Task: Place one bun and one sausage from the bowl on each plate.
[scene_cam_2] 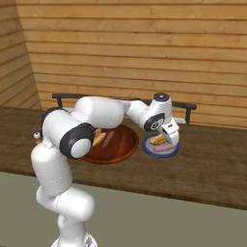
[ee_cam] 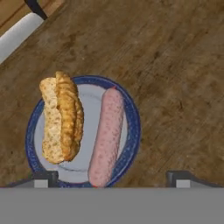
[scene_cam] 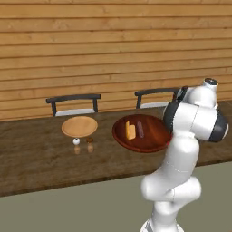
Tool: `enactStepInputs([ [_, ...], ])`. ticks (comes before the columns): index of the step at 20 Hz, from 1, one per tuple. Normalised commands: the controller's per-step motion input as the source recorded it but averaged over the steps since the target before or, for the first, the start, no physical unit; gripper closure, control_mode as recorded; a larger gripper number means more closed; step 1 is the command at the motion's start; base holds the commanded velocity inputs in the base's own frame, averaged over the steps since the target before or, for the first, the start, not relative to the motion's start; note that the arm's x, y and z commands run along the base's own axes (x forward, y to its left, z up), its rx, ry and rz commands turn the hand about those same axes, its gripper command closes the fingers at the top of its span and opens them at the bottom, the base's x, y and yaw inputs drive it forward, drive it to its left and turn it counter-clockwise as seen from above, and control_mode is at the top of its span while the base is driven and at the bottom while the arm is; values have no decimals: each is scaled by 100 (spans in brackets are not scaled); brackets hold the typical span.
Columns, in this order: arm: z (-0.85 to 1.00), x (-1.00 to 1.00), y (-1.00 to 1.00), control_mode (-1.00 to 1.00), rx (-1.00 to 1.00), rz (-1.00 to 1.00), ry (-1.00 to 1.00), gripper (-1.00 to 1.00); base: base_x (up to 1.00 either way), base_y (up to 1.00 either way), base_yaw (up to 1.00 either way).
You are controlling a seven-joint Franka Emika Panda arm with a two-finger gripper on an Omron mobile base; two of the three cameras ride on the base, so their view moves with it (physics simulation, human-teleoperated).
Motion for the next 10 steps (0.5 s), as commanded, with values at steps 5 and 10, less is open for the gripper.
enactStepInputs([
  [5, 76, -70, 99, -100, -5, 29, -11, -100, 0, 0, 0],
  [10, 59, -27, 100, -100, -11, 31, 0, -100, 0, 0, 0],
])
